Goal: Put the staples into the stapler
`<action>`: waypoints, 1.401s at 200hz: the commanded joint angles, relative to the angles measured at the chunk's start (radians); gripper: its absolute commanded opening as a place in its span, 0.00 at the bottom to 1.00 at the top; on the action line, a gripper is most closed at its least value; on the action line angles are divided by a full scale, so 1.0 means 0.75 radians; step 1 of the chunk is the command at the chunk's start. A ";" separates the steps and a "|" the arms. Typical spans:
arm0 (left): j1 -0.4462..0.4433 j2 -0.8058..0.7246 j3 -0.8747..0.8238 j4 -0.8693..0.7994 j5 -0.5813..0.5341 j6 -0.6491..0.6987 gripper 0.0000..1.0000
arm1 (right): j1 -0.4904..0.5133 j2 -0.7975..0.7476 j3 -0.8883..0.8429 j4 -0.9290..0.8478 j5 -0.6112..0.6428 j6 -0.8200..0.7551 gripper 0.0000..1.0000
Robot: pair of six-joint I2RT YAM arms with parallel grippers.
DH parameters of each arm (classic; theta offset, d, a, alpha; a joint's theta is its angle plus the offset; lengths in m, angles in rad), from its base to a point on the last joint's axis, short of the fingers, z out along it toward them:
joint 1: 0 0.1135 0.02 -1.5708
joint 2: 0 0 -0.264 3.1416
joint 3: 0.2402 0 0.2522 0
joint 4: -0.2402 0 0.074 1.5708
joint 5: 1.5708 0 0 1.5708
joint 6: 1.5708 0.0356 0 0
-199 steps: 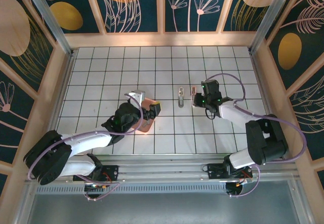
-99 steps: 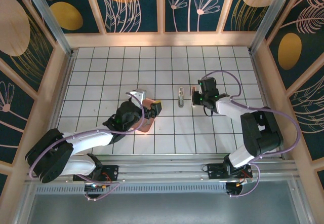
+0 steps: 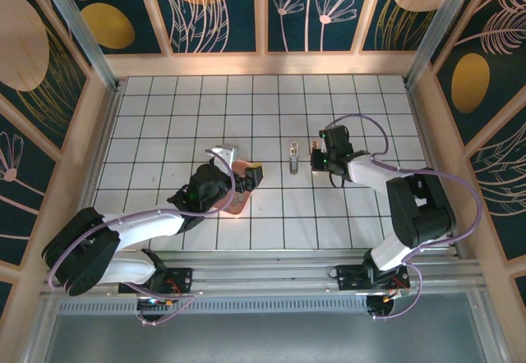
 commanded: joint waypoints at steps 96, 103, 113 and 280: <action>0.004 0.009 0.038 0.008 0.031 0.027 0.94 | -0.005 0.041 0.024 -0.019 -0.024 -0.022 0.17; 0.004 0.010 0.038 0.007 0.031 0.027 0.94 | -0.005 0.043 0.023 -0.023 -0.024 -0.021 0.17; 0.005 0.009 0.037 0.006 0.031 0.027 0.94 | -0.005 0.047 0.023 -0.023 -0.024 -0.022 0.17; 0.006 0.006 0.039 0.004 0.046 0.038 0.94 | 0.016 0.080 0.073 -0.113 0.037 -0.017 0.22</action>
